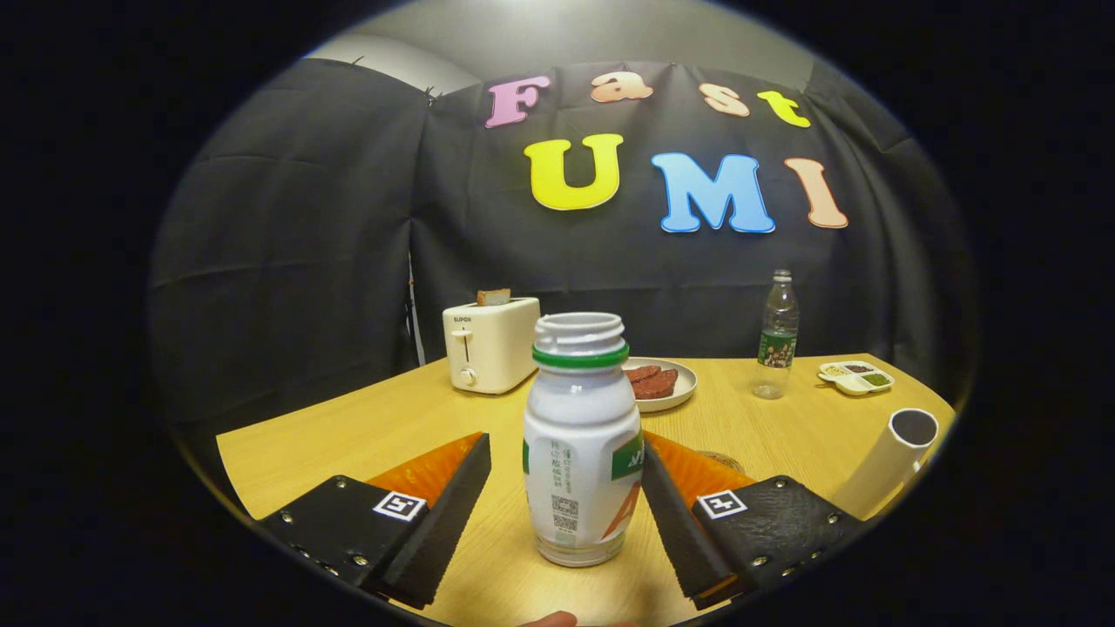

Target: Take the bottle from table, then pour the juice into the cup, finally place the bottle on the coaster

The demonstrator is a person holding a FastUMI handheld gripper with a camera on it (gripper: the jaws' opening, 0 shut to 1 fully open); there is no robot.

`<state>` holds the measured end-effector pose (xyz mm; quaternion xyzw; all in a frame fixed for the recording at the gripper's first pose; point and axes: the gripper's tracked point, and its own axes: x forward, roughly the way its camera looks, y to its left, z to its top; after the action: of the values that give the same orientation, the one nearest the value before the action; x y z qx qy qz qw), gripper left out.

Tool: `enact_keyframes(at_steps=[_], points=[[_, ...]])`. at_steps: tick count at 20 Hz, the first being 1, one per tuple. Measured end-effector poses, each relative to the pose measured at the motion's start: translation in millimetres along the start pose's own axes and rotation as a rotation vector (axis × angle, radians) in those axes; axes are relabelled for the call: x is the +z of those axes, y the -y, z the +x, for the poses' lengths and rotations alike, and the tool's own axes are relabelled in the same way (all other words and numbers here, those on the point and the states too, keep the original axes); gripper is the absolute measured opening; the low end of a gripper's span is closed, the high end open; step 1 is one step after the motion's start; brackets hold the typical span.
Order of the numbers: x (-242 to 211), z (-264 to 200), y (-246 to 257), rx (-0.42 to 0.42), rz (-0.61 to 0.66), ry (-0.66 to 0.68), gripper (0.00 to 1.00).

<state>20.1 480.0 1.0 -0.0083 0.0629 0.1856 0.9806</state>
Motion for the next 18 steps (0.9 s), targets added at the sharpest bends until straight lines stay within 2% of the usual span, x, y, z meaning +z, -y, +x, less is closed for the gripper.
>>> enact_keyframes(at_steps=[6, 10, 14, 18], points=[[-22, 12, 5, -0.015, 0.006, -0.038, 0.95], [-23, 14, 5, -0.023, 0.006, -0.029, 0.73], [-22, 11, 10, -0.07, -0.002, -0.025, 0.71], [-18, 10, 12, -0.059, 0.057, -0.01, 0.69]])
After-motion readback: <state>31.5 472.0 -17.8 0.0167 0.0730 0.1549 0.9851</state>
